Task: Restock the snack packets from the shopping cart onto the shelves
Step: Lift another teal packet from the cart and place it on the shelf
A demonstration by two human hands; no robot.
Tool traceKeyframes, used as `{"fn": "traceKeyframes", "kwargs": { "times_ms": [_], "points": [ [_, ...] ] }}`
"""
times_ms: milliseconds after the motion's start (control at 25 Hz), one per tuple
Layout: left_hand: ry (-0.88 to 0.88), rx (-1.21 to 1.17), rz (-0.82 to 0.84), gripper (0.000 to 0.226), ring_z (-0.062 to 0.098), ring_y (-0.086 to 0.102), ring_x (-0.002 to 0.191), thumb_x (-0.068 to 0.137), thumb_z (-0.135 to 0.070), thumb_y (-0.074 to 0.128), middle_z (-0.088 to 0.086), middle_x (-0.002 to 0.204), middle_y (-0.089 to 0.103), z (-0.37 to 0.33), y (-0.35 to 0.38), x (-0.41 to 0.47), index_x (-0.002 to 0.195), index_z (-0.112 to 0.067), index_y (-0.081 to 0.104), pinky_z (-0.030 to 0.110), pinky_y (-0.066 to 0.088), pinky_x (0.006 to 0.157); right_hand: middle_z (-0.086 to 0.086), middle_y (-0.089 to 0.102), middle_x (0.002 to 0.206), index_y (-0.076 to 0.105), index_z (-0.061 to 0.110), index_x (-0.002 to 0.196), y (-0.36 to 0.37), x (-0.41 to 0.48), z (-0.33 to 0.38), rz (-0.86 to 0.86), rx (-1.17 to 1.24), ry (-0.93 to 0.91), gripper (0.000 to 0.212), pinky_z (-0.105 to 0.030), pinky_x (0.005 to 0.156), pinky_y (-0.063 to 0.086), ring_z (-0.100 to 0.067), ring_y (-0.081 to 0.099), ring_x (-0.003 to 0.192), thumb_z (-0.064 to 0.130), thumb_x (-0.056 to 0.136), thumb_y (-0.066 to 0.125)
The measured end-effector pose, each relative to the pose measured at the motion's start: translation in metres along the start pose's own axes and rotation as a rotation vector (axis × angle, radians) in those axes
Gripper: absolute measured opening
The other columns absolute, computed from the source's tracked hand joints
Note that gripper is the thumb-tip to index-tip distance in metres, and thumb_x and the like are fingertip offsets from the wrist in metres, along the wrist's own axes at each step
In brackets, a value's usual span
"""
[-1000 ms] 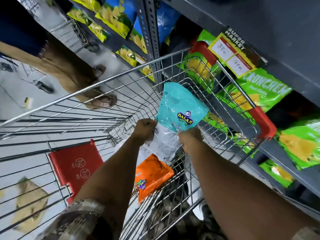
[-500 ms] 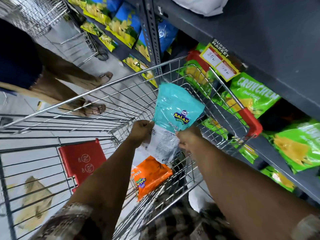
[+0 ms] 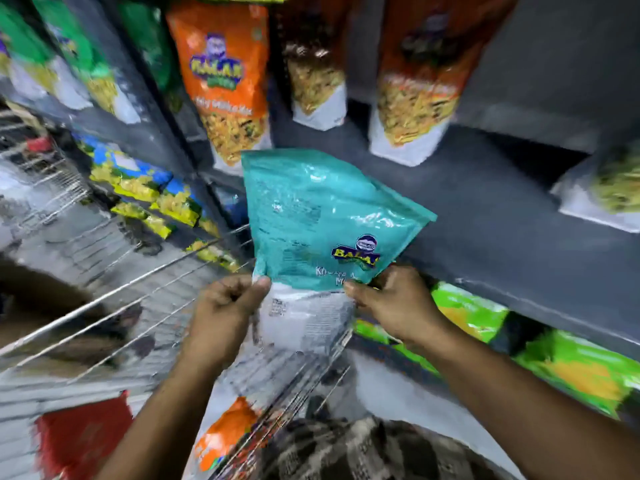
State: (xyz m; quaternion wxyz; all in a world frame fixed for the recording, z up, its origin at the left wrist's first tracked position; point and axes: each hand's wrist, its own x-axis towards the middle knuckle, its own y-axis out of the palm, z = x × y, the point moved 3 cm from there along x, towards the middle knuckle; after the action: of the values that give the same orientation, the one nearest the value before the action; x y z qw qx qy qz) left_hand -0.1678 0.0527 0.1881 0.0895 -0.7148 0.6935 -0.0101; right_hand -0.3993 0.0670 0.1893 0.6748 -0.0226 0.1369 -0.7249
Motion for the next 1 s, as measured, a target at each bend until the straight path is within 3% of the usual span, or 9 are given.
{"fn": "traceKeyframes", "kwargs": {
  "times_ms": [160, 280, 400, 520, 640, 720, 800, 920, 1000],
  "points": [
    [0.153, -0.127, 0.217, 0.019, 0.015, 0.059, 0.058, 0.085, -0.020, 0.066, 0.000, 0.062, 0.071, -0.065, 0.113, -0.005, 0.069, -0.014, 0.074, 0.024, 0.048, 0.058, -0.013, 0.077, 0.085, 0.072, 0.010, 0.082, -0.116, -0.049, 0.013, -0.266, 0.254, -0.058, 0.006, -0.043, 0.065, 0.056, -0.009, 0.059, 0.072, 0.007, 0.083, 0.067],
    [0.209, -0.182, 0.341, 0.028, 0.021, 0.053, 0.072, 0.081, -0.027, 0.066, 0.015, 0.073, 0.062, -0.089, 0.225, -0.013, 0.075, 0.001, 0.068, 0.036, 0.043, 0.067, 0.010, 0.074, 0.066, 0.068, 0.011, 0.083, -0.205, -0.080, 0.002, -0.535, 0.364, -0.173, 0.013, -0.016, 0.048, 0.047, 0.003, 0.057, 0.055, 0.003, 0.088, 0.059],
    [0.206, -0.228, 0.380, 0.019, 0.022, 0.045, 0.075, 0.087, -0.014, 0.063, 0.013, 0.078, 0.056, -0.094, 0.324, -0.025, 0.073, -0.002, 0.066, 0.038, 0.037, 0.069, 0.016, 0.072, 0.069, 0.066, 0.014, 0.088, -0.271, -0.091, -0.022, -0.730, 0.402, -0.192, 0.017, -0.017, 0.049, 0.046, 0.003, 0.057, 0.057, 0.002, 0.090, 0.055],
    [0.122, -0.337, 0.393, 0.018, 0.023, 0.046, 0.081, 0.090, -0.009, 0.060, 0.014, 0.084, 0.057, -0.087, 0.385, -0.028, 0.074, -0.013, 0.066, 0.039, 0.039, 0.075, 0.019, 0.072, 0.072, 0.065, 0.018, 0.081, -0.315, -0.087, -0.038, -0.799, 0.332, -0.224, 0.022, -0.019, 0.066, 0.047, 0.003, 0.059, 0.070, 0.001, 0.090, 0.054],
    [0.027, -0.440, 0.426, 0.019, 0.026, 0.044, 0.087, 0.091, -0.009, 0.059, 0.016, 0.090, 0.054, -0.079, 0.417, -0.028, 0.073, -0.013, 0.065, 0.042, 0.037, 0.080, 0.004, 0.063, 0.077, 0.062, 0.012, 0.078, -0.345, -0.082, -0.049, -0.810, 0.287, -0.213, 0.011, -0.030, 0.069, 0.039, -0.010, 0.050, 0.078, 0.007, 0.088, 0.059],
    [-0.011, -0.478, 0.429, 0.019, 0.027, 0.044, 0.089, 0.091, -0.011, 0.060, 0.017, 0.092, 0.053, -0.072, 0.425, -0.026, 0.073, -0.014, 0.066, 0.043, 0.038, 0.081, 0.019, 0.068, 0.077, 0.065, 0.014, 0.093, -0.352, -0.079, -0.052, -0.782, 0.269, -0.199, 0.009, -0.019, 0.068, 0.046, 0.005, 0.055, 0.073, 0.009, 0.088, 0.060],
    [-0.016, -0.462, 0.418, 0.020, 0.026, 0.048, 0.085, 0.090, -0.012, 0.060, 0.015, 0.088, 0.057, -0.067, 0.421, -0.025, 0.071, -0.014, 0.067, 0.041, 0.041, 0.078, 0.025, 0.070, 0.089, 0.059, 0.008, 0.116, -0.350, -0.078, -0.049, -0.776, 0.221, -0.176, 0.027, -0.013, 0.077, 0.049, 0.016, 0.059, 0.078, 0.008, 0.089, 0.058],
    [0.041, -0.361, 0.453, 0.016, 0.020, 0.051, 0.075, 0.090, -0.013, 0.061, 0.010, 0.080, 0.060, -0.074, 0.398, -0.027, 0.077, -0.017, 0.068, 0.036, 0.043, 0.068, -0.011, 0.054, 0.136, 0.036, 0.005, 0.139, -0.323, -0.090, -0.045, -0.922, 0.156, -0.180, 0.057, -0.039, 0.110, 0.040, -0.016, 0.053, 0.125, 0.018, 0.088, 0.060],
    [0.091, -0.309, 0.357, 0.011, 0.022, 0.059, 0.090, 0.091, -0.011, 0.060, 0.011, 0.091, 0.065, -0.077, 0.353, -0.016, 0.086, -0.018, 0.067, 0.038, 0.049, 0.087, -0.016, 0.044, 0.133, 0.032, 0.005, 0.140, -0.283, -0.097, -0.048, -1.042, 0.076, -0.204, 0.067, -0.048, 0.109, 0.037, -0.028, 0.047, 0.124, 0.030, 0.085, 0.061]
  ]
}}
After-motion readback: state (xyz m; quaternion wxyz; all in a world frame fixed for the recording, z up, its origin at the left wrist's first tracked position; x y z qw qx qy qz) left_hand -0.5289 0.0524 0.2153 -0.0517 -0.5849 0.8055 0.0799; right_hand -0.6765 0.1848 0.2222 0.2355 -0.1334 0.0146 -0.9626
